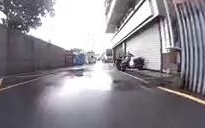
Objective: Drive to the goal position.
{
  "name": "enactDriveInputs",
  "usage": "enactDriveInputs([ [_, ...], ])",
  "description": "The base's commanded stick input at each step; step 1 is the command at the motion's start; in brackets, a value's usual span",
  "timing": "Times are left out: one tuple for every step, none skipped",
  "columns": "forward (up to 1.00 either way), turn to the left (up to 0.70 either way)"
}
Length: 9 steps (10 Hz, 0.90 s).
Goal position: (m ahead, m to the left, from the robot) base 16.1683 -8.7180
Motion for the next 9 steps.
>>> enactDriveInputs([
  [0.70, 0.00],
  [0.70, 0.00],
  [0.70, 0.00],
  [0.70, 0.00],
  [0.70, 0.00],
  [0.70, 0.00],
  [0.70, 0.00],
  [0.70, 0.00],
  [0.70, 0.00],
])
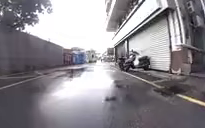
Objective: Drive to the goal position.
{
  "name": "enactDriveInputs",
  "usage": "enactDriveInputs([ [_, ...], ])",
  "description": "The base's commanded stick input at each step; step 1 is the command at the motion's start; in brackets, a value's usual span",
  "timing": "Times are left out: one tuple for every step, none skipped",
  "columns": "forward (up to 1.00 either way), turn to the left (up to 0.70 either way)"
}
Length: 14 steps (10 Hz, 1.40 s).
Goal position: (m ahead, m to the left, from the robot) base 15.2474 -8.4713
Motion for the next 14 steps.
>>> enactDriveInputs([
  [0.70, 0.00],
  [0.70, 0.00],
  [0.70, 0.00],
  [0.70, 0.00],
  [0.70, 0.00],
  [0.70, 0.00],
  [0.70, 0.00],
  [0.70, 0.00],
  [0.70, 0.00],
  [0.70, 0.00],
  [0.70, 0.00],
  [0.70, 0.00],
  [0.70, 0.00],
  [0.70, 0.00],
])
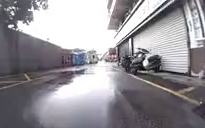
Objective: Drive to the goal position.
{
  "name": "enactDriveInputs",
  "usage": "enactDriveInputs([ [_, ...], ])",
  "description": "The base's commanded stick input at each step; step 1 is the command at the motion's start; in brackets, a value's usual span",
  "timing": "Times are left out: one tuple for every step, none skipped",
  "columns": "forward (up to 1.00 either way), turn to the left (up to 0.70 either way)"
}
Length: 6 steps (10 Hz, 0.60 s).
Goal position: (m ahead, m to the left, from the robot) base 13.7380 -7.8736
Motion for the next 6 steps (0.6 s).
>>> enactDriveInputs([
  [0.70, 0.00],
  [0.70, 0.00],
  [0.70, 0.00],
  [0.70, 0.00],
  [0.70, 0.00],
  [0.70, 0.00],
])
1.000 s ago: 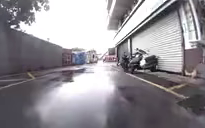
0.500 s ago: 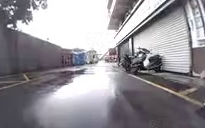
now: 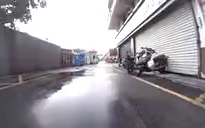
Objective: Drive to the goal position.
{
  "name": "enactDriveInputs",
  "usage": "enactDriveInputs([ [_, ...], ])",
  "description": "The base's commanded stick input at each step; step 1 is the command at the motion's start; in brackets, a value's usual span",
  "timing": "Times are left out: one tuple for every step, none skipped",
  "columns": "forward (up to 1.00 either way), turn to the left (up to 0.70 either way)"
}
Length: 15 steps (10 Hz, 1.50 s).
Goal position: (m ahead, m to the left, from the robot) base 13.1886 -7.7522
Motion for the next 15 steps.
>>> enactDriveInputs([
  [0.70, 0.00],
  [0.70, 0.00],
  [0.70, 0.00],
  [0.70, 0.00],
  [0.70, 0.00],
  [0.70, 0.00],
  [0.70, 0.00],
  [0.70, 0.00],
  [0.70, 0.00],
  [0.70, 0.00],
  [0.70, 0.00],
  [0.70, 0.00],
  [0.70, 0.00],
  [0.70, 0.00],
  [0.70, 0.00],
])
